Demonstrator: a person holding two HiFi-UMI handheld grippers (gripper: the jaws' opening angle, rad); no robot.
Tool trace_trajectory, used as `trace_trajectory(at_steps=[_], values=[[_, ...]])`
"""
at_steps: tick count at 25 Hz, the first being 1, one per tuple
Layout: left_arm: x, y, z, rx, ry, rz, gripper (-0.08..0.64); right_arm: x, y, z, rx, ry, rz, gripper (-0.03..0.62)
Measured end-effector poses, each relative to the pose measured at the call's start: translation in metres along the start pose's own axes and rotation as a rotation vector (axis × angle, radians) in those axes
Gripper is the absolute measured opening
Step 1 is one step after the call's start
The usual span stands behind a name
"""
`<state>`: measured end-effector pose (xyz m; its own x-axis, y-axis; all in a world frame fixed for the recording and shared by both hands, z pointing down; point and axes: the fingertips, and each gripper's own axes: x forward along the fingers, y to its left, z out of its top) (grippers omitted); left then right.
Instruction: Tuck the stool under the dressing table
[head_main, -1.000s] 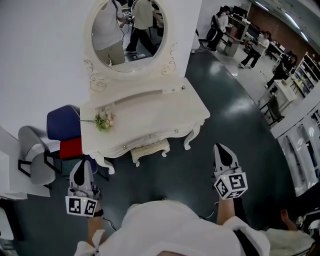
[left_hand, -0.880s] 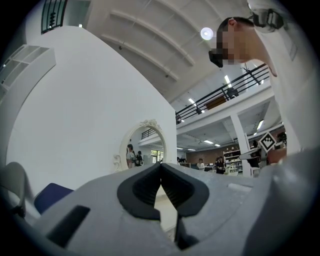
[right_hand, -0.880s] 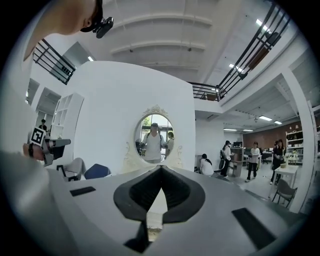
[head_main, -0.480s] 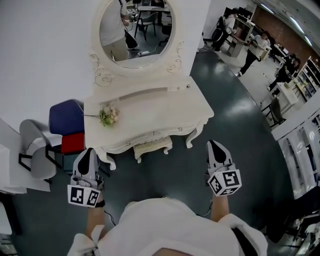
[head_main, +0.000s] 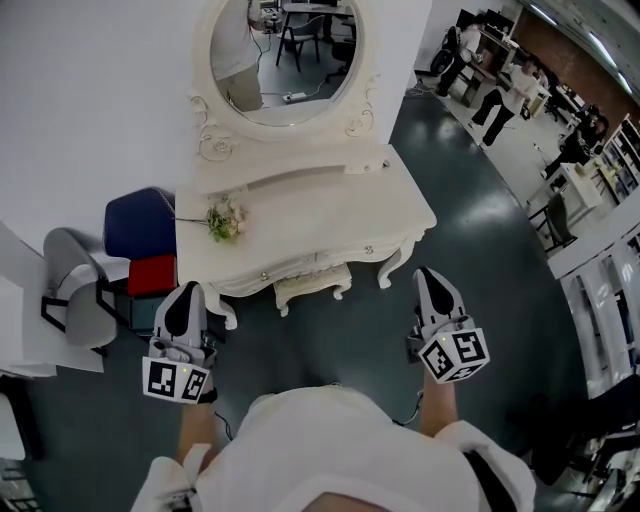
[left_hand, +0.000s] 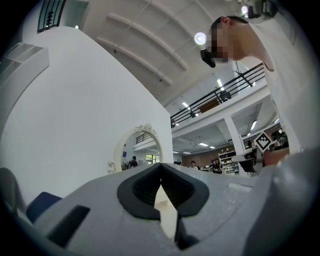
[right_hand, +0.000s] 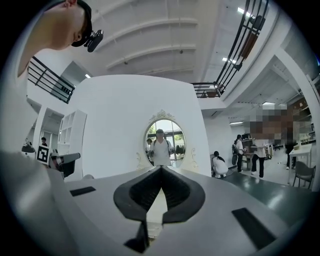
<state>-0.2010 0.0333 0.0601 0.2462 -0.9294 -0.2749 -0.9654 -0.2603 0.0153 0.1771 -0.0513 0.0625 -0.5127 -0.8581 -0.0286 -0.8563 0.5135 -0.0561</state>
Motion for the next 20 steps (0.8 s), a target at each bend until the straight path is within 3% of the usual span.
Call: trace_trajectory(at_steps=[20], values=[[-0.005,-0.010,-0.001,-0.001,0.006,0.021,0.017,-0.006,-0.005,-0.005,-0.027,0.014,-0.009,0.000]])
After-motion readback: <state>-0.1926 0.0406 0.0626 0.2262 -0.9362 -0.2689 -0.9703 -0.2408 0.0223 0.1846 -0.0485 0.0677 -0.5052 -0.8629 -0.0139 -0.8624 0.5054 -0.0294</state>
